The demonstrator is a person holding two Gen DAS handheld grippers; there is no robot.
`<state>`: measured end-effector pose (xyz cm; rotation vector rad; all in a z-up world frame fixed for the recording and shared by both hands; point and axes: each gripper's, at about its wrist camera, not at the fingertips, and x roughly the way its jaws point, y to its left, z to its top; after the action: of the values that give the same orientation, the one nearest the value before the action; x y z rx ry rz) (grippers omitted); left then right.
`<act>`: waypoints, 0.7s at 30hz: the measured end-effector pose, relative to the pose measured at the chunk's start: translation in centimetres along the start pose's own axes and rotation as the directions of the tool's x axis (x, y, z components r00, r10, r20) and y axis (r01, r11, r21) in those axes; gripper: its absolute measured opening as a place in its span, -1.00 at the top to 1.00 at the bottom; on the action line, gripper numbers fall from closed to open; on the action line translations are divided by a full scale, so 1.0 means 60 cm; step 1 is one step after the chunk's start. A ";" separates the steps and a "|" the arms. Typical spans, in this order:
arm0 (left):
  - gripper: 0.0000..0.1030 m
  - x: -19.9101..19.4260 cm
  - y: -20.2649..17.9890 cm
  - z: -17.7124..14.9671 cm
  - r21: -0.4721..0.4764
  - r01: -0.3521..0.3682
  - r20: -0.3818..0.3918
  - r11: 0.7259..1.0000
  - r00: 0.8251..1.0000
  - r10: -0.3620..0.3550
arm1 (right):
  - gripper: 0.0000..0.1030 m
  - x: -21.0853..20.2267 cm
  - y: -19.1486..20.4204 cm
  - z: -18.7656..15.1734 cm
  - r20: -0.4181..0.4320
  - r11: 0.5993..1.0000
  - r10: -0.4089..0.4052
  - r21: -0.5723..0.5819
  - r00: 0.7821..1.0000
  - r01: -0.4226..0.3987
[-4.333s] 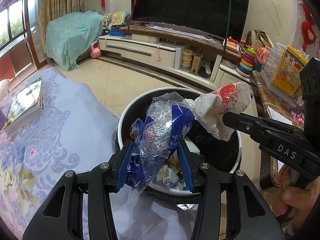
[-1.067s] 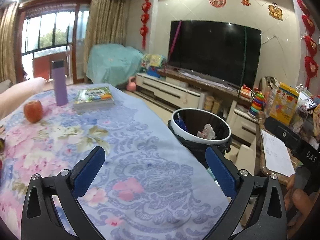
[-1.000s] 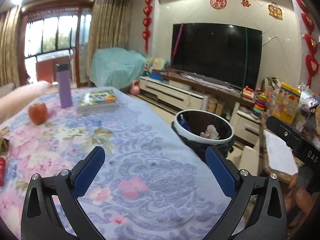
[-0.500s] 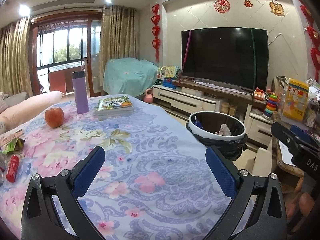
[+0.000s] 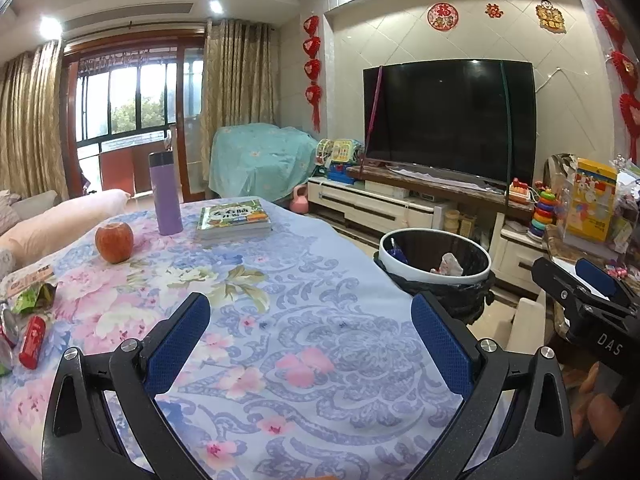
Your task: Collect trash
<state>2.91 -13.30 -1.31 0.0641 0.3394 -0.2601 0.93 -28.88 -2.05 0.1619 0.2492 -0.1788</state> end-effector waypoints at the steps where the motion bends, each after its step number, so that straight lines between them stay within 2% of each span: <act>1: -1.00 0.000 0.001 0.000 -0.001 -0.001 0.001 1.000 1.000 0.001 | -1.00 0.000 0.000 0.000 -0.001 1.000 -0.001 0.001 1.000 0.001; 21: -1.00 -0.004 0.002 0.002 0.008 -0.009 0.014 1.000 1.000 0.009 | -1.00 -0.005 0.002 0.005 0.009 1.000 0.013 -0.003 1.000 -0.013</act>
<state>2.78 -13.15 -1.10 0.0721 0.3237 -0.2527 0.70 -28.74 -1.68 0.1598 0.2390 -0.1665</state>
